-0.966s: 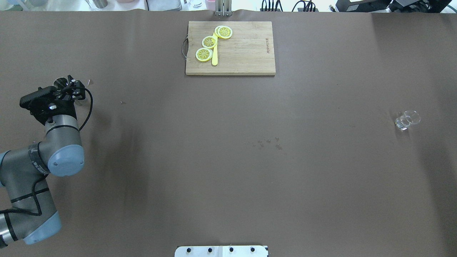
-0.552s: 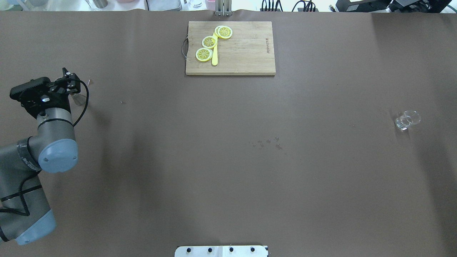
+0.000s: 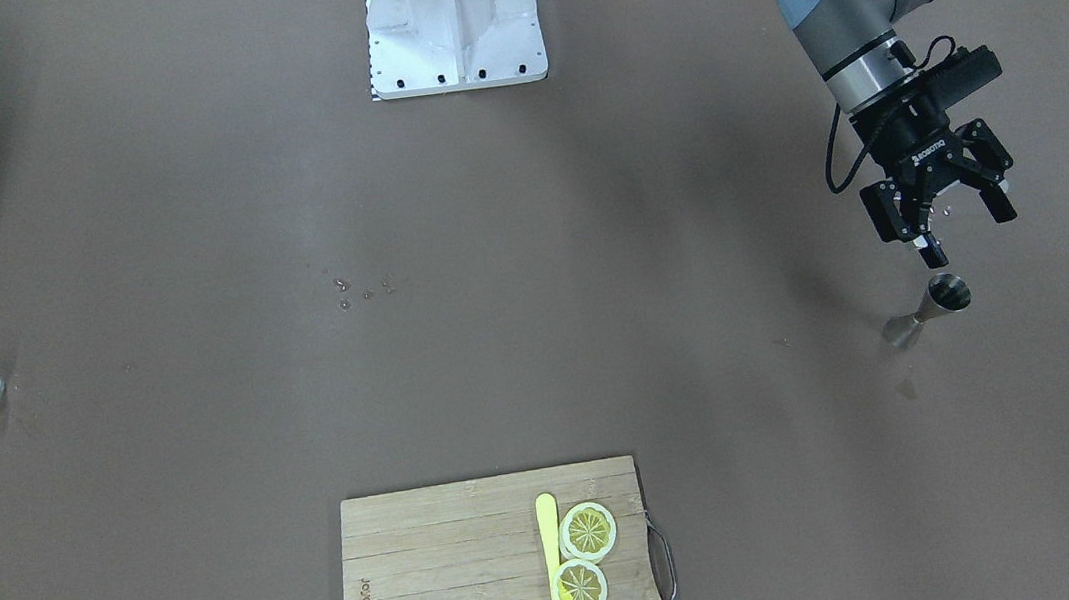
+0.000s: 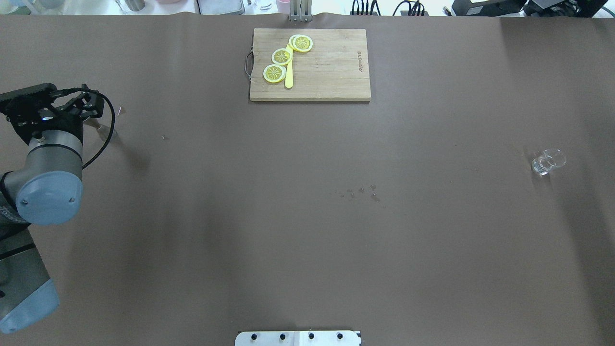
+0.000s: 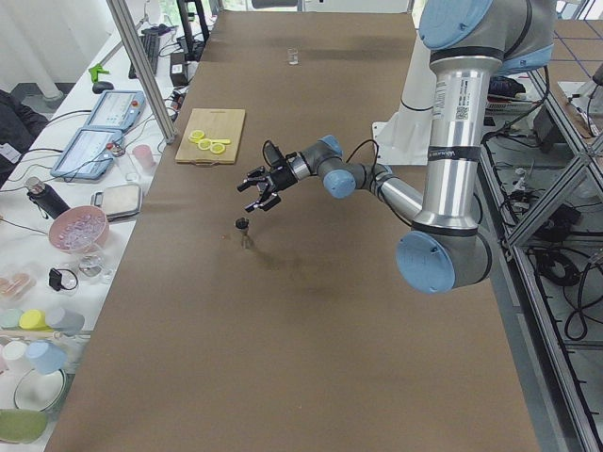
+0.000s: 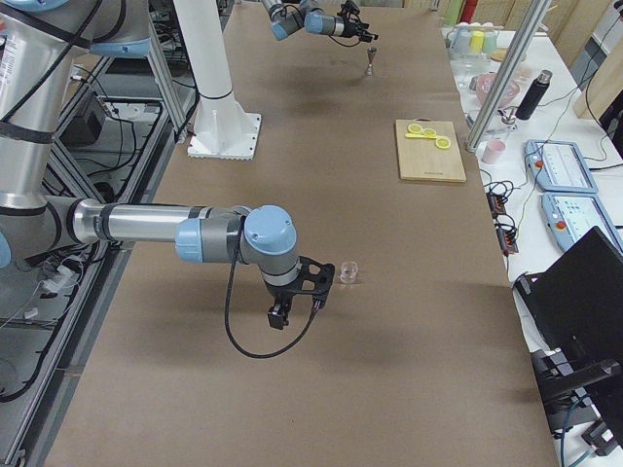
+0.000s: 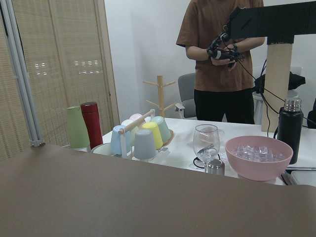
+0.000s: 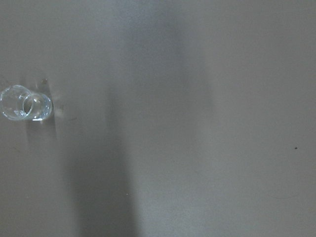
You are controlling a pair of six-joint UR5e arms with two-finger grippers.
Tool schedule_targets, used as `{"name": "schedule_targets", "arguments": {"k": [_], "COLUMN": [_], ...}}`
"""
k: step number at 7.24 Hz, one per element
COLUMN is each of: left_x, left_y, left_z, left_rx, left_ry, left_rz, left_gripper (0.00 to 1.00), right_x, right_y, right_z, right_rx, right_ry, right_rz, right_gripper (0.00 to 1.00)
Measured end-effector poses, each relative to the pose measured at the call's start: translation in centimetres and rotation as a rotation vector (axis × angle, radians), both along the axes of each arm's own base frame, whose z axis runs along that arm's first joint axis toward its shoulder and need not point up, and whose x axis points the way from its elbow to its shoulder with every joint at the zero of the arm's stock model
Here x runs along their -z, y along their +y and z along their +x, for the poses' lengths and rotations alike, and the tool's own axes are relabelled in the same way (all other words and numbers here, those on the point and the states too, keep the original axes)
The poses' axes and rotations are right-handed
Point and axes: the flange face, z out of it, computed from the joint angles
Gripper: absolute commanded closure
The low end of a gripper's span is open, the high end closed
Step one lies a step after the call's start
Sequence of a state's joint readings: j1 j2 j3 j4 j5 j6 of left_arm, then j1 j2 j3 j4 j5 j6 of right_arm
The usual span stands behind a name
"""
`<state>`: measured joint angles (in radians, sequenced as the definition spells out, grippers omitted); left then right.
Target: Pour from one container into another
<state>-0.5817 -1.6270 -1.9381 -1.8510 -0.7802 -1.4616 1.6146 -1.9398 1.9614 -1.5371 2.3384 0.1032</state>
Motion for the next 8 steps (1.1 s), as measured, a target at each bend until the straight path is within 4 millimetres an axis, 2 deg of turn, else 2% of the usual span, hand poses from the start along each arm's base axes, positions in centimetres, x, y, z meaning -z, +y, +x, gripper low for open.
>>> {"name": "schedule_targets", "arguments": {"k": [4,8], "left_x": [2.7,4.7], "left_y": [-0.4,-0.8], "left_z": [-1.3,-4.3], "left_rx": [-0.293,-0.656], "left_ry": [-0.058,-0.039], "left_rz": [-0.082,-0.126], "left_gripper": [0.03,0.03], "right_x": [-0.2,0.2], "right_y": [-0.4,-1.2], "right_z": [-0.4,-0.8], "right_rx": [0.076,0.092], "right_ry": [0.024,0.042], "right_rz": [0.054,0.073], "right_gripper": [0.00,0.00]}}
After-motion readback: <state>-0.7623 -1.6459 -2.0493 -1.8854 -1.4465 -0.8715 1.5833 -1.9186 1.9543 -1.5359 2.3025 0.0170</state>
